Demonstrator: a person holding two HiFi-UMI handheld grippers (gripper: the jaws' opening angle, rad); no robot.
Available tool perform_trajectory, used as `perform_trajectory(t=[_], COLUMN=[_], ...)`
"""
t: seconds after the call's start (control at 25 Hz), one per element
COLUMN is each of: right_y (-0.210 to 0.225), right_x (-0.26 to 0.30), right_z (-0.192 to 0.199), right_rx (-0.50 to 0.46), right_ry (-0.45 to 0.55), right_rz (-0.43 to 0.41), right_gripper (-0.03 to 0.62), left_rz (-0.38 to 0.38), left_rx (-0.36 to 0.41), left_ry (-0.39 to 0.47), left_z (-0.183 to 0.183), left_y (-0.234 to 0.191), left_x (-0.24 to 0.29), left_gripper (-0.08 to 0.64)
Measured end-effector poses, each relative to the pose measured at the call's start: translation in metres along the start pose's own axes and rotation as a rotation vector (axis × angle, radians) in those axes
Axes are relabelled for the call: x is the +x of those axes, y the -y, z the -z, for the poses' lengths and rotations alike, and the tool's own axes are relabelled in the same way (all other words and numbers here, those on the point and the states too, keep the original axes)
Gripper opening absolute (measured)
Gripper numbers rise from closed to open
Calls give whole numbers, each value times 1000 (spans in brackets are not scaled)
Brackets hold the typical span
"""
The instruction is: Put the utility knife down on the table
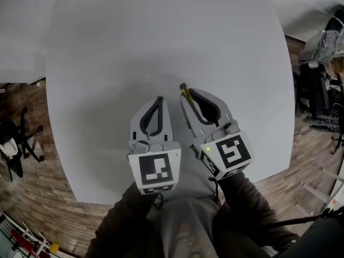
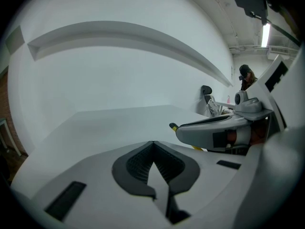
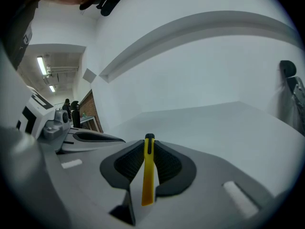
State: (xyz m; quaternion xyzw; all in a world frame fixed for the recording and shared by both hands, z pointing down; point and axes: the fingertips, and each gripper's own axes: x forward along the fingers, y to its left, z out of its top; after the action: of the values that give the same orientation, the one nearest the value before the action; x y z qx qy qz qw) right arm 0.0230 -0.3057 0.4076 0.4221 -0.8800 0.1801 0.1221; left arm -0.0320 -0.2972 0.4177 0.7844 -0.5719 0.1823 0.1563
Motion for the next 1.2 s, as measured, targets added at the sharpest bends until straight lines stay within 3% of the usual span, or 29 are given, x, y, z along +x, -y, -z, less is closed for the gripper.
perform_trajectory(t=[1.2], right_y=[15], right_x=[13], right_z=[27], right_rx=[-10], right_ry=[-58], right_rz=[14], right_gripper=[64], left_rz=[-10], left_rx=[-29], left_ry=[-31], left_z=[15], left_y=[1], left_x=[18], left_gripper=[2])
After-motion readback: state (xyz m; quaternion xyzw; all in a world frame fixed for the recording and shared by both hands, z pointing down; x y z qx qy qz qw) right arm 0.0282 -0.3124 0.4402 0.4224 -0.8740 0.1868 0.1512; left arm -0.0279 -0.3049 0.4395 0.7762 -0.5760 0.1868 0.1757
